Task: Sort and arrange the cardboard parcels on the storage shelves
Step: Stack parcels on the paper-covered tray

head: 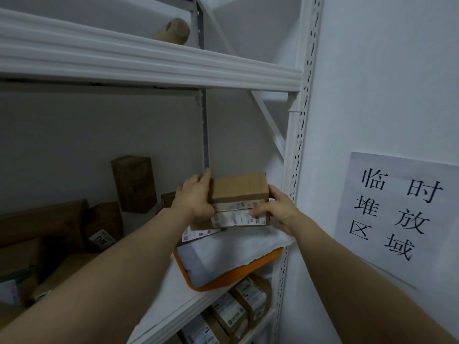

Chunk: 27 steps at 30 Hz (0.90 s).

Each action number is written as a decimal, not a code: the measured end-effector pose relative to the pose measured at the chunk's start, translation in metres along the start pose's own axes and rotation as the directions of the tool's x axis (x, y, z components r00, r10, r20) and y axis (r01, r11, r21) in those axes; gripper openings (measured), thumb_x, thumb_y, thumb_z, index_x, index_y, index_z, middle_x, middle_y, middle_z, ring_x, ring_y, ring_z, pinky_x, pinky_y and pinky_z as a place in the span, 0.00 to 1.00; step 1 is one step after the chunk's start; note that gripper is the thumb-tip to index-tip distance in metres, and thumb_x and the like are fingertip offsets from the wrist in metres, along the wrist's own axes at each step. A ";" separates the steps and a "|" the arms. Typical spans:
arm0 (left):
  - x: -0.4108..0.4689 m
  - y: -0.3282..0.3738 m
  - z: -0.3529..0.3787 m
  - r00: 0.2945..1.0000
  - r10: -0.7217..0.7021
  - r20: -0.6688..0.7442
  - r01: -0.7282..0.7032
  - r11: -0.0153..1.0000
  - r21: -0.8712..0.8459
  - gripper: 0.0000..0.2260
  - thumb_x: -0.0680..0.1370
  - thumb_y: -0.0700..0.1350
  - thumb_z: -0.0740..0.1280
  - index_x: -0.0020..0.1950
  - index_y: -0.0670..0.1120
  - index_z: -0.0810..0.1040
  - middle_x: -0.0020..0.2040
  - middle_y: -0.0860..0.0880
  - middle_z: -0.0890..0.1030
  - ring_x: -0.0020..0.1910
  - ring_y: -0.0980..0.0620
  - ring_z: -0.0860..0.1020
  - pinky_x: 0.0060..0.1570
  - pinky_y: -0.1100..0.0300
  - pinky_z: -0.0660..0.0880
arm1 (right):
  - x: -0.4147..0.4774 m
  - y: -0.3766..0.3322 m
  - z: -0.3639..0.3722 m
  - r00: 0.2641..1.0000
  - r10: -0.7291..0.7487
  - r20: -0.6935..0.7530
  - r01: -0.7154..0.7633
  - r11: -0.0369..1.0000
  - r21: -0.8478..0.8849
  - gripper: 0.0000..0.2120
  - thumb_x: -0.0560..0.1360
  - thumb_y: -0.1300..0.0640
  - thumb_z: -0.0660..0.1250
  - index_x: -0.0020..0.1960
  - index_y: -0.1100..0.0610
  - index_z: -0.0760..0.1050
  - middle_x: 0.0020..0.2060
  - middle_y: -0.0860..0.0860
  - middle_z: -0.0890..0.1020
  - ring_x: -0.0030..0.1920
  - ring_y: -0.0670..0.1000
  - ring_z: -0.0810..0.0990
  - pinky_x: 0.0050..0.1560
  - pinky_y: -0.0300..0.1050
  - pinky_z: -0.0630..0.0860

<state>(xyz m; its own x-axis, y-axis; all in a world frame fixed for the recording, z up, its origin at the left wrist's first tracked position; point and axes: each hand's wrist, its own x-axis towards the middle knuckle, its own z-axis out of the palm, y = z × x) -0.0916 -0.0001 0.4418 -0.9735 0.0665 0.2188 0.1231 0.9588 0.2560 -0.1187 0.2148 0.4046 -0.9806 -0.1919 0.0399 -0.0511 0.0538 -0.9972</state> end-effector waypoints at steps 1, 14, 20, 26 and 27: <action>0.000 -0.001 -0.001 0.999 -0.039 -0.023 0.038 0.998 -0.040 0.45 0.71 0.45 0.72 0.78 0.49 0.45 0.73 0.43 0.58 0.71 0.41 0.59 0.71 0.45 0.61 | 0.001 0.002 -0.003 0.999 0.029 -0.027 -0.028 0.999 0.018 0.28 0.64 0.75 0.73 0.59 0.56 0.73 0.52 0.57 0.82 0.51 0.57 0.82 0.46 0.50 0.82; -0.003 -0.031 0.015 0.932 -0.362 0.027 0.363 0.930 -0.052 0.15 0.76 0.41 0.63 0.63 0.41 0.72 0.62 0.40 0.69 0.56 0.41 0.74 0.58 0.49 0.74 | 0.043 0.046 0.002 0.898 0.123 -0.423 -0.069 0.988 0.141 0.24 0.65 0.61 0.79 0.57 0.55 0.74 0.49 0.53 0.84 0.44 0.54 0.85 0.37 0.48 0.82; 0.012 -0.043 0.033 0.927 -0.364 0.093 0.359 0.931 0.064 0.12 0.75 0.43 0.63 0.58 0.45 0.75 0.58 0.43 0.72 0.57 0.42 0.73 0.59 0.47 0.74 | 0.072 0.057 0.012 0.818 0.055 -0.573 -0.094 0.995 -0.039 0.30 0.60 0.53 0.79 0.55 0.47 0.65 0.43 0.48 0.79 0.42 0.55 0.84 0.40 0.56 0.83; 0.045 -0.044 0.048 0.940 -0.320 0.118 0.298 0.940 0.167 0.19 0.75 0.42 0.65 0.66 0.47 0.71 0.63 0.43 0.71 0.64 0.43 0.69 0.63 0.47 0.71 | 0.116 0.059 0.020 0.841 0.103 -0.531 -0.212 0.966 -0.148 0.42 0.64 0.55 0.79 0.70 0.62 0.60 0.59 0.61 0.76 0.56 0.62 0.79 0.56 0.59 0.78; 0.052 -0.045 0.051 0.941 -0.312 0.131 0.288 0.942 0.172 0.20 0.75 0.43 0.66 0.66 0.48 0.71 0.64 0.43 0.72 0.63 0.43 0.70 0.62 0.47 0.71 | 0.124 0.061 0.020 0.851 0.110 -0.514 -0.223 0.961 -0.163 0.42 0.65 0.56 0.79 0.70 0.62 0.59 0.61 0.61 0.75 0.58 0.63 0.78 0.58 0.59 0.77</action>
<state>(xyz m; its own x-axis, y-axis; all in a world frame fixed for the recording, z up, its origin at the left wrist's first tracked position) -0.1573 -0.0254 0.3939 -0.9797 -0.2003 0.0026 -0.1979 0.9698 0.1427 -0.2392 0.1750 0.3472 -0.9371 0.3462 -0.0441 0.1390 0.2543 -0.9571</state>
